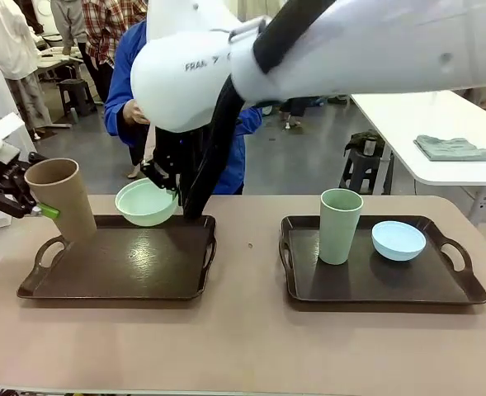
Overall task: Set up a tray with a mat and arrange the tableware.
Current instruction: Pick up the Picnic Bowl and Reusable plastic cup from the Handle tray in front of the human's position and hold them in the air, then place the Picnic Bowl and Reusable plastic cup back onto the Handle tray in front of the human's position.
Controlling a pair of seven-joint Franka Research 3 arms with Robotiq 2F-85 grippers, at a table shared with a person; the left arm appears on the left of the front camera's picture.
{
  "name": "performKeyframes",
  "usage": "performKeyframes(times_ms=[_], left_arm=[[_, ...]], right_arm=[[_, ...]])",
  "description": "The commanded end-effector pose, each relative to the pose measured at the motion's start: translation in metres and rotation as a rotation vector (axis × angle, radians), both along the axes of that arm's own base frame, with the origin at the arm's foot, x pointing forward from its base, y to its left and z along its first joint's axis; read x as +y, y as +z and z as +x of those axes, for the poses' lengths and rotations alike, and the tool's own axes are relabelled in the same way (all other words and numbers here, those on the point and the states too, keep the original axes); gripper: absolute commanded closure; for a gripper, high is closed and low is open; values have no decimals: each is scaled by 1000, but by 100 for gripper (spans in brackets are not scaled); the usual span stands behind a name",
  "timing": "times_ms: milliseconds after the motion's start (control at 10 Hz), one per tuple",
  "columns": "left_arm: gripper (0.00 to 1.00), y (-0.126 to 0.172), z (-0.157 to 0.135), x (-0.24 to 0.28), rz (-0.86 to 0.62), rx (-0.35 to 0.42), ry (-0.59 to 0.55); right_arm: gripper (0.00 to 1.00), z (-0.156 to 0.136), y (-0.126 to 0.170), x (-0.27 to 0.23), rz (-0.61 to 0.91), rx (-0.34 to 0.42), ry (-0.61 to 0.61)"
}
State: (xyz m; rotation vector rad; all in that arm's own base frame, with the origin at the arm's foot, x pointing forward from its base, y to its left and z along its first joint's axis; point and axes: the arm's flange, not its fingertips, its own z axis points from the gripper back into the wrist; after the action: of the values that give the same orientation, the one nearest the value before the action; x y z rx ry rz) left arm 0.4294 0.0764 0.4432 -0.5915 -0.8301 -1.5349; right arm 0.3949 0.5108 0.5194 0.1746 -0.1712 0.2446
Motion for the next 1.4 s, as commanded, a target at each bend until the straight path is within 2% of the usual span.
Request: performKeyframes(times_ms=[0, 200, 300, 1300], left_arm=[[100, 28, -28, -6, 11, 4, 21], [100, 42, -37, -7, 25, 65, 64], [100, 35, -22, -5, 11, -4, 23], [100, 35, -22, -5, 11, -4, 23]], right_arm=[[100, -30, 2, -26, 13, -50, -66], [100, -19, -4, -31, 35, 2, -69], [100, -23, 20, -18, 6, -29, -35], [100, -23, 20, -18, 6, -29, -35]])
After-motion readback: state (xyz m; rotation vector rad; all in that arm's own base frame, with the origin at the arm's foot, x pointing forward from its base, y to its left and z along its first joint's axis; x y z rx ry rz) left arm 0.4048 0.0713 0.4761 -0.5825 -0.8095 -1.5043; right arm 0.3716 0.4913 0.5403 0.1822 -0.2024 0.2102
